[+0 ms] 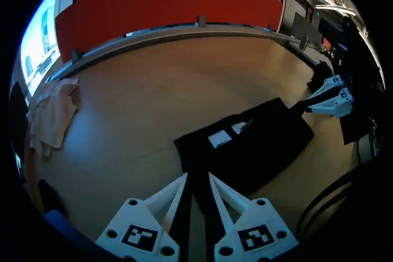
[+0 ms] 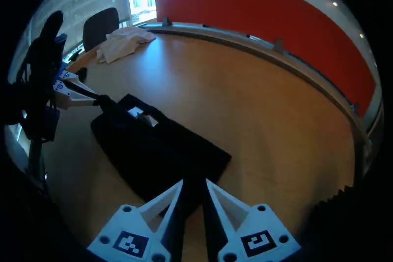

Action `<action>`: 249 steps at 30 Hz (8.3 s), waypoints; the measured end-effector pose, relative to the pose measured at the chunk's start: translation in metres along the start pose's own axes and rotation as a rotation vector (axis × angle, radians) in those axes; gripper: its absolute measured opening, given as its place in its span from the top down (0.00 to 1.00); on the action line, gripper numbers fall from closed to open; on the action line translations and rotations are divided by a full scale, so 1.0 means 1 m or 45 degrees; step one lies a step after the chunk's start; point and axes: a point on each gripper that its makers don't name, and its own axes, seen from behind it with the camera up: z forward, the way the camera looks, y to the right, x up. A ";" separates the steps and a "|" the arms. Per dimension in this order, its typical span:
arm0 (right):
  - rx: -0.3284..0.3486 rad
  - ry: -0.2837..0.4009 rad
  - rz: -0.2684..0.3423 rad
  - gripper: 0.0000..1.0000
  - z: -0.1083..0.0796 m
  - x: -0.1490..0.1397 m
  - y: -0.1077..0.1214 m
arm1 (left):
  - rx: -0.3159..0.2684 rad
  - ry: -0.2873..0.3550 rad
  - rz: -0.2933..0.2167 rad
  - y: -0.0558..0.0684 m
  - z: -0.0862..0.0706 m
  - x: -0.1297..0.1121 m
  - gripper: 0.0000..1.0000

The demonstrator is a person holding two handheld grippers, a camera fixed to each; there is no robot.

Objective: Fold towel

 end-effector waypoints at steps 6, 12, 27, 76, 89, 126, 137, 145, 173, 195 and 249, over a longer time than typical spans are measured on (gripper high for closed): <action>-0.019 -0.017 0.008 0.79 0.010 -0.002 0.006 | 0.019 -0.020 0.009 -0.005 0.012 -0.001 0.81; -0.037 -0.030 0.020 0.78 0.018 -0.006 0.011 | 0.035 -0.035 0.009 -0.010 0.020 -0.003 0.78; -0.111 -0.024 0.032 0.46 0.026 -0.005 0.027 | 0.083 -0.042 0.008 -0.023 0.028 -0.002 0.66; -0.211 0.087 0.031 0.04 -0.006 0.007 0.034 | 0.151 0.024 -0.082 -0.038 -0.004 0.005 0.06; -0.204 0.087 0.036 0.05 -0.031 -0.015 0.013 | 0.168 0.031 -0.123 -0.027 -0.030 -0.020 0.06; -0.124 0.081 -0.015 0.05 -0.036 -0.025 -0.001 | 0.300 0.103 -0.277 -0.041 -0.063 -0.042 0.06; -0.064 0.051 -0.067 0.05 -0.031 -0.027 -0.007 | 0.369 0.178 -0.361 -0.059 -0.081 -0.042 0.06; 0.000 -0.004 -0.119 0.05 -0.025 -0.040 -0.014 | 0.402 0.271 -0.384 -0.069 -0.092 -0.034 0.06; 0.134 -0.165 -0.183 0.57 -0.009 -0.072 -0.025 | 0.457 0.338 -0.378 -0.086 -0.111 -0.038 0.06; 0.111 -0.126 -0.183 0.95 -0.008 -0.063 -0.024 | 0.465 0.337 -0.367 -0.091 -0.113 -0.039 0.06; 0.155 0.219 -0.448 0.95 -0.042 0.109 -0.064 | 0.481 0.365 -0.376 -0.090 -0.123 -0.035 0.06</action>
